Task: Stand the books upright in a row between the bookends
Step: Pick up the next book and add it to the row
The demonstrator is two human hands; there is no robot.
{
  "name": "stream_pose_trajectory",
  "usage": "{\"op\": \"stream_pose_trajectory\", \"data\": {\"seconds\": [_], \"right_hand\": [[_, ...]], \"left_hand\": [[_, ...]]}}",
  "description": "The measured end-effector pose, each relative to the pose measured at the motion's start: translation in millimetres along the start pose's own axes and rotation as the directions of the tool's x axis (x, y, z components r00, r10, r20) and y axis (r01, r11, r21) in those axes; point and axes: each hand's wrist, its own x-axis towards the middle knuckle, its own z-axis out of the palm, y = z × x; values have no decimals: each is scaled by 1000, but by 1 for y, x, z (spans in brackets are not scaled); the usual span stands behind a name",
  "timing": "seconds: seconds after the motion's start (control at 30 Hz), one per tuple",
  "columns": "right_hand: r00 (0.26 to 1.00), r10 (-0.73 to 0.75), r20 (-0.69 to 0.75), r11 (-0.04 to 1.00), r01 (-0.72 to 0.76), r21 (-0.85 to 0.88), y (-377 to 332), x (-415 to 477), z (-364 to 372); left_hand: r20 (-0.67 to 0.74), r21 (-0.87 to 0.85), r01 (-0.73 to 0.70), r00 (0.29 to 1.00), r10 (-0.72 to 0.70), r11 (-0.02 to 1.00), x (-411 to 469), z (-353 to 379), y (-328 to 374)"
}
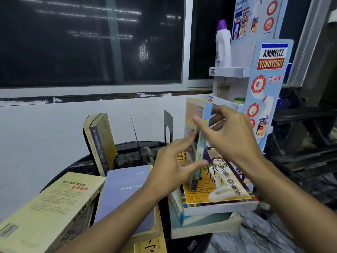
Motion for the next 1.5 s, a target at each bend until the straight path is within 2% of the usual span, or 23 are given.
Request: {"op": "stream_pose_trajectory", "data": {"seconds": [0.1,0.37,0.57,0.77,0.9,1.07,1.13,1.27,1.5], "right_hand": [[1000,2,-23,998,-4,-69,-1,0,-11],[1000,20,-3,972,-20,-236,-6,2,-21],[999,-12,-42,987,5,-160,-22,5,-14],[999,-47,-27,996,45,-78,-43,18,5],[998,-55,17,998,55,-15,-60,22,29],[993,-102,54,995,101,24,-81,25,62],[990,-118,72,993,115,36,-90,28,75],[985,-157,74,987,154,41,-105,39,103],[977,-149,153,989,147,25,-120,51,151]], "left_hand": [[39,39,2,999,-4,999,-5,8,-4],[10,103,8,1000,-9,995,-3,17,-3],[-24,128,19,1000,-16,992,2,-3,-1],[-115,218,65,993,-40,974,9,-72,-17],[-192,489,96,981,-1,867,15,-131,-38],[-249,705,201,968,-29,680,18,-199,-68],[-262,737,240,963,-61,631,18,-219,-78],[-268,736,317,948,-172,598,17,-244,-100],[-158,743,289,952,-262,603,20,-248,-114]]}}
